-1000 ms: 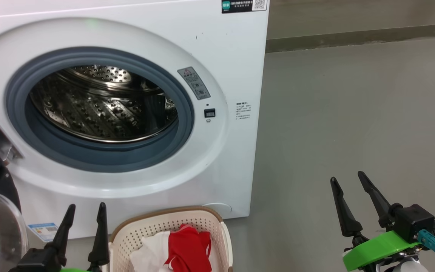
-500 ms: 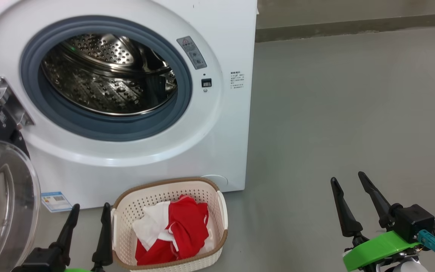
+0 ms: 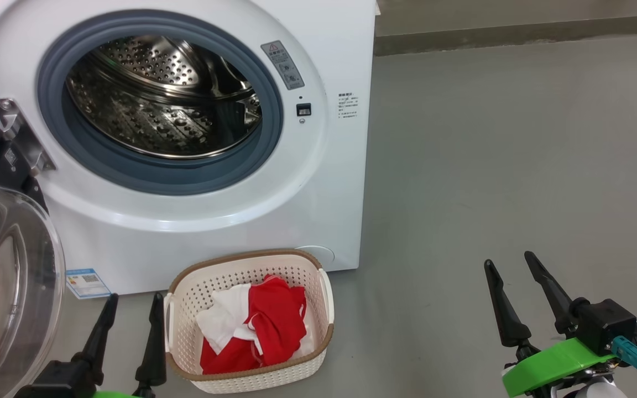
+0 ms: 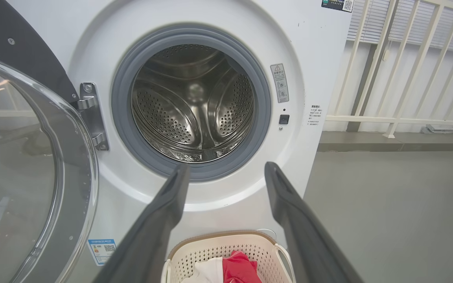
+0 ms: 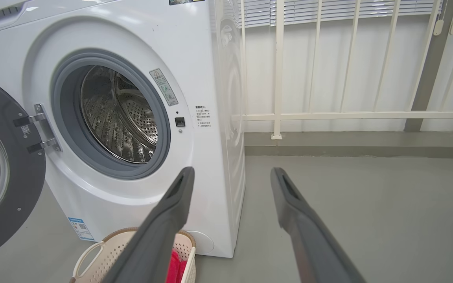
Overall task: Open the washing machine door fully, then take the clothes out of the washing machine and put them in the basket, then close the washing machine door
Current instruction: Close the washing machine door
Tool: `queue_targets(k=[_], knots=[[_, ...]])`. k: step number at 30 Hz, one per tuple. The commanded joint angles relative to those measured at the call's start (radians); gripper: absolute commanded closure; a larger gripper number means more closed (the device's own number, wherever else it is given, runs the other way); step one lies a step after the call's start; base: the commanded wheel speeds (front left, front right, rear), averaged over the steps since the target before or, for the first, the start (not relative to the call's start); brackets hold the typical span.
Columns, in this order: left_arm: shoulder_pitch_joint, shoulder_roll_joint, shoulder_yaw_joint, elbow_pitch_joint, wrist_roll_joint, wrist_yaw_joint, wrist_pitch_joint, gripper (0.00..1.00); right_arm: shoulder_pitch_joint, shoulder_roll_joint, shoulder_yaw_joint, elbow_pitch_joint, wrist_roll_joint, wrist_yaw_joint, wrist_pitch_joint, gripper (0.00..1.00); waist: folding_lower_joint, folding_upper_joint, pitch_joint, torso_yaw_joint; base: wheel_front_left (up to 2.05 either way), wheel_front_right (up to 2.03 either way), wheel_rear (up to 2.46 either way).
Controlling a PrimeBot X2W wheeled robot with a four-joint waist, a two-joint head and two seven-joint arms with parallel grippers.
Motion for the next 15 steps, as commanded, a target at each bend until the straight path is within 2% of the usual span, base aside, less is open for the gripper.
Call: queue_targets(k=[1,8,15], knots=[[-0.014,0.011,0.033,-0.03,0.006,-0.004,-0.009,0.0,-0.018,-0.008,0.022,-0.022,-0.006,0.006,-0.006,0.0,0.0,0.0,-0.001,0.004,0.0,0.0,0.0],[-0.015,0.009,0.036,-0.054,0.009,-0.002,-0.009,0.0,-0.012,-0.01,0.027,-0.031,-0.006,0.006,-0.006,0.0,0.0,0.0,0.001,0.038,0.0,0.0,0.0],[-0.009,0.008,0.036,-0.069,0.01,0.008,-0.009,0.0,-0.01,-0.018,0.041,-0.046,-0.008,0.006,-0.006,0.0,0.0,0.0,0.005,0.102,0.0,0.0,0.0]])
